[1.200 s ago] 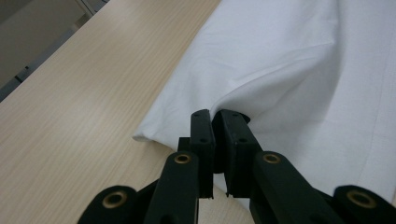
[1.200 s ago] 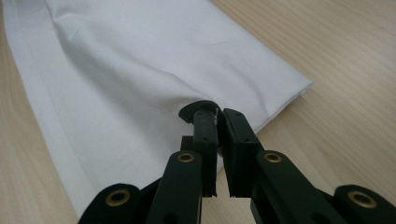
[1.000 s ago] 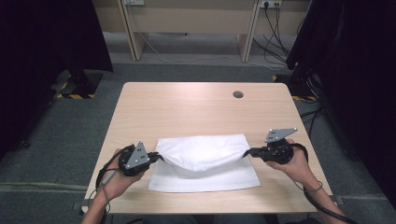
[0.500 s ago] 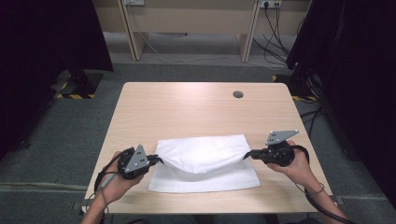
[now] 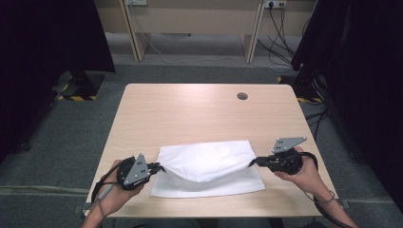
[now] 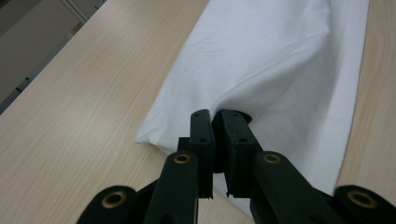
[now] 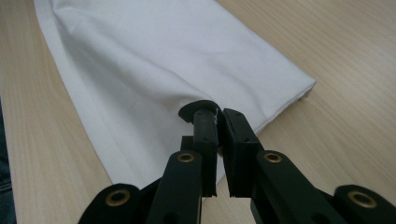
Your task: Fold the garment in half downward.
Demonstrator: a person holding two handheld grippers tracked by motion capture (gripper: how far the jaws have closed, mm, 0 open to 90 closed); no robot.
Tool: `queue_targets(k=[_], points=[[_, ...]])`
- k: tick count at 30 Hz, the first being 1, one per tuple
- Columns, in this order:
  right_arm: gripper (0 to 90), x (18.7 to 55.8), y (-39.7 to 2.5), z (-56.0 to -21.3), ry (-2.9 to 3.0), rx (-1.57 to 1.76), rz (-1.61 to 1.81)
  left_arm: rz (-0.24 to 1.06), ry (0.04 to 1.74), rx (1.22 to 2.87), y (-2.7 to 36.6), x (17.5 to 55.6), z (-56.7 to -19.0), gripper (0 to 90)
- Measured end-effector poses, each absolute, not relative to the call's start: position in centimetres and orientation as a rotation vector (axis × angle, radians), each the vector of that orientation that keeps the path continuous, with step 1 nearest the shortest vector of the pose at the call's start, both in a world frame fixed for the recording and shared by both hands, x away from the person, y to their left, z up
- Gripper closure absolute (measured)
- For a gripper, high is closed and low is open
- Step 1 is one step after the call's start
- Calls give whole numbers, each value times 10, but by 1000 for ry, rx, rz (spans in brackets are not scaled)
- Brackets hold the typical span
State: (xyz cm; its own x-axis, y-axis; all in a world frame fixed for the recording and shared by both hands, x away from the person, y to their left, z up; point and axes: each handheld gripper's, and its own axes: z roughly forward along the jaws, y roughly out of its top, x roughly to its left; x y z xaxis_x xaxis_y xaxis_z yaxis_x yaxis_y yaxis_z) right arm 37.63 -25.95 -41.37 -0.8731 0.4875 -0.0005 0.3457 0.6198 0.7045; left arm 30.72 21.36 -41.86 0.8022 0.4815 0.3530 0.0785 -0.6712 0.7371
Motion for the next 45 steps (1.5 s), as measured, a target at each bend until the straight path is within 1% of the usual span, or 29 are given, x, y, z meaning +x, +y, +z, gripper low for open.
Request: queue_targets(k=[20,45], points=[[849,367,-260,-421,2689,659,1059,641,373,2276,211,291,-428,821],[847,355,-258,-449,2785,607,932,512,363,2402,206,285,-461,808]])
